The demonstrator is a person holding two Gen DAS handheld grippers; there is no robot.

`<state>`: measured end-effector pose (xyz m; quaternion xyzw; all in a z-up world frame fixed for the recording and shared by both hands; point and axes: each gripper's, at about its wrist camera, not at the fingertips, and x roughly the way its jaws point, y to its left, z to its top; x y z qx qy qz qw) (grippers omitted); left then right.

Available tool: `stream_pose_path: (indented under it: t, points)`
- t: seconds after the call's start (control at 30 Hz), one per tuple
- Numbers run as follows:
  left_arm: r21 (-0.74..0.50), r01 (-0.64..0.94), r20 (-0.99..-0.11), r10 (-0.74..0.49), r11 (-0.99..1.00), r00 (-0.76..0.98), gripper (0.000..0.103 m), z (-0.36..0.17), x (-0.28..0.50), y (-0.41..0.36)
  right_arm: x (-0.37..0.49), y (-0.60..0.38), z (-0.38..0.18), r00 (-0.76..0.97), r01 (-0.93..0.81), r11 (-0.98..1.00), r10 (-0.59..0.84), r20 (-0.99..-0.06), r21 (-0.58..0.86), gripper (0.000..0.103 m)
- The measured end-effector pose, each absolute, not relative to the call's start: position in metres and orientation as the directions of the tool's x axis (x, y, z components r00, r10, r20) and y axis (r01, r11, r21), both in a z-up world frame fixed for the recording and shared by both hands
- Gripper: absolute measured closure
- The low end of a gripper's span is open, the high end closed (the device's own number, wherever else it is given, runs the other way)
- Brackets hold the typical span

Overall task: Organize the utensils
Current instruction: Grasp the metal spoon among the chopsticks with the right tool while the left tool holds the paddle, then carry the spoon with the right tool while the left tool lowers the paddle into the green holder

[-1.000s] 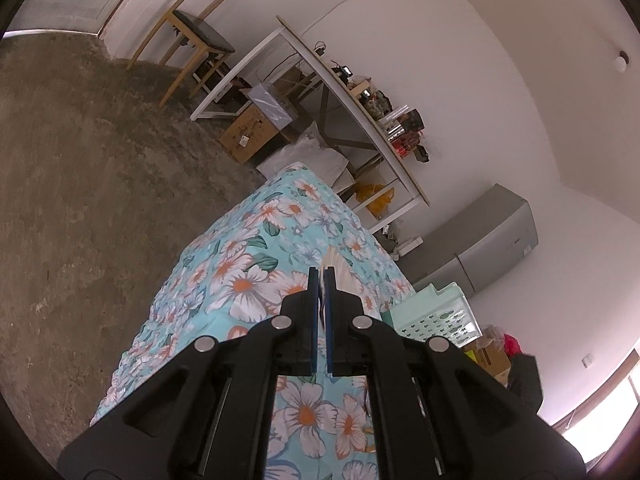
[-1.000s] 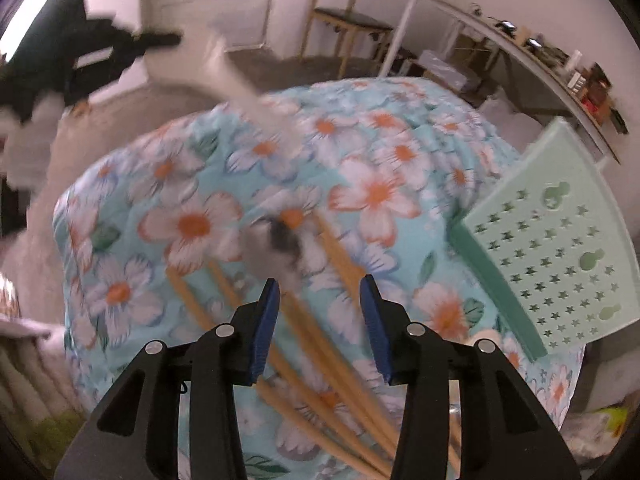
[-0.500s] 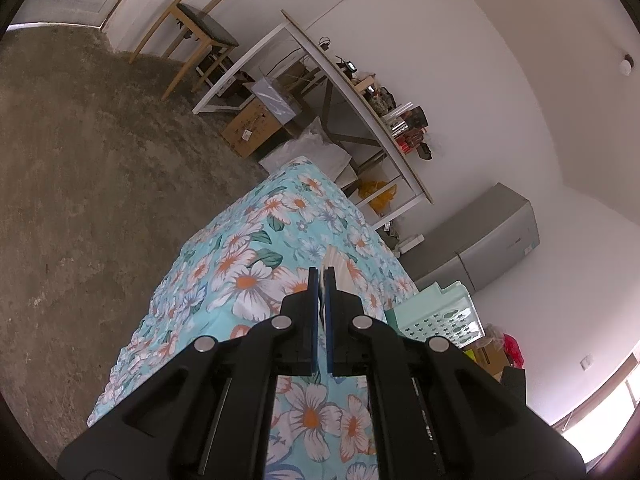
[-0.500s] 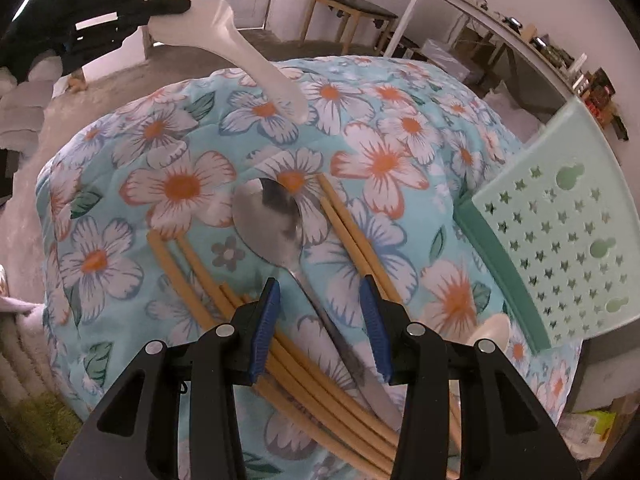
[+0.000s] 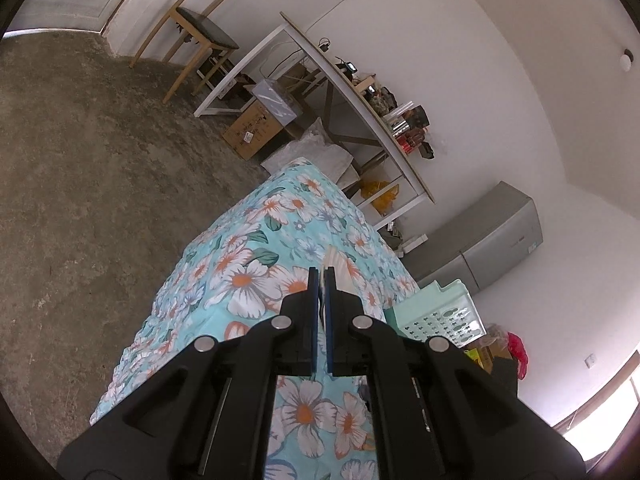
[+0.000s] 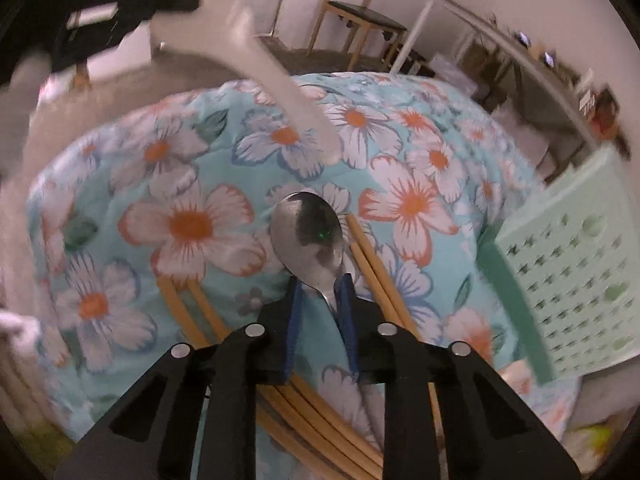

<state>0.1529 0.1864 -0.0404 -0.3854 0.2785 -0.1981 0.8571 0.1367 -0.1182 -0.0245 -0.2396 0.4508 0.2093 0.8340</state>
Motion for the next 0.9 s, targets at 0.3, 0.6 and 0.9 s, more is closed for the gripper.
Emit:
stream_pose_path:
  t: [0.3, 0.6, 0.9]
  points:
    - [-0.742, 0.137, -0.319, -0.525, 0.656, 0.789, 0.101, -0.022, 0.142, 0.184, 0.129, -0.132, -0.009, 0.548, -0.538, 0.834, 0.231, -0.804, -0.127, 0.1]
    - [-0.707, 0.145, -0.294, -0.475, 0.692, 0.829, 0.101, 0.009, 0.128, 0.187, 0.116, -0.149, 0.021, 0.627, -0.508, 0.859, 0.318, -0.711, -0.064, 0.1]
    - [-0.683, 0.195, -0.238, -0.467, 0.704, 0.852, 0.101, 0.05, 0.128, 0.174, 0.108, -0.198, 0.066, 0.738, -0.404, 0.908, 0.396, -0.546, 0.112, 0.101]
